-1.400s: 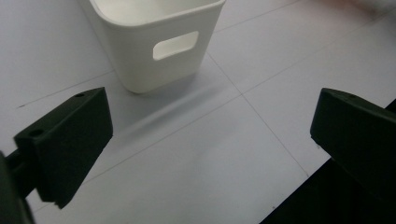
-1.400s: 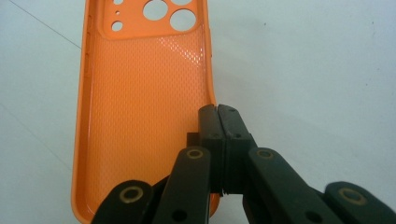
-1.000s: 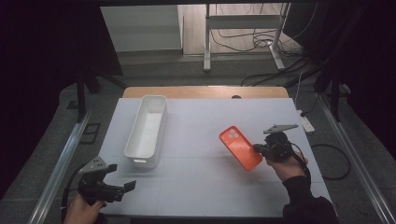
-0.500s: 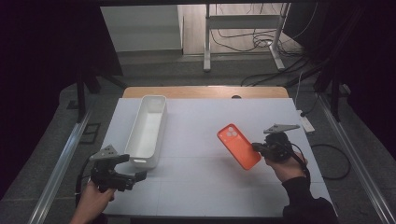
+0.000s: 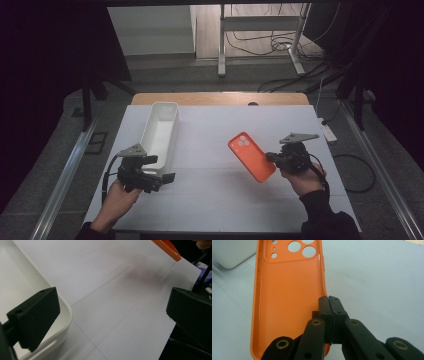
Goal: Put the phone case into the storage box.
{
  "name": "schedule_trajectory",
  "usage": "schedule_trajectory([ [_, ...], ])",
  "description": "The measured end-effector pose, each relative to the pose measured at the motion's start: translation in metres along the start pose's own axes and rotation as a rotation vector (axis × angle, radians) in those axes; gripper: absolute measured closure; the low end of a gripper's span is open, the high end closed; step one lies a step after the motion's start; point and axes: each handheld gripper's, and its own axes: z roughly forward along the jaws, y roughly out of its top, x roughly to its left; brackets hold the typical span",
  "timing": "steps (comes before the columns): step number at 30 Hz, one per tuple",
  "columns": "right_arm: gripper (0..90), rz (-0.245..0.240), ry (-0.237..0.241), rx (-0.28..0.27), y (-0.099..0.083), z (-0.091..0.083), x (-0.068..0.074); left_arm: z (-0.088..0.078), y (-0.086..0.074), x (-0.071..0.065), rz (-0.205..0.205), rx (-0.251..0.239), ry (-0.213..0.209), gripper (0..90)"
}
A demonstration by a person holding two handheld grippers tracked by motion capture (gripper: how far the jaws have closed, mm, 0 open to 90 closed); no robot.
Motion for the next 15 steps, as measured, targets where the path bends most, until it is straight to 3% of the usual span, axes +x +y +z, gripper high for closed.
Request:
schedule_trajectory([
  [15, 88.7, -0.026, 0.013, -0.027, 0.005, 0.000, 0.011, 0.027, 0.020, -0.003, -0.014, 0.000, -0.070, 0.1],
])
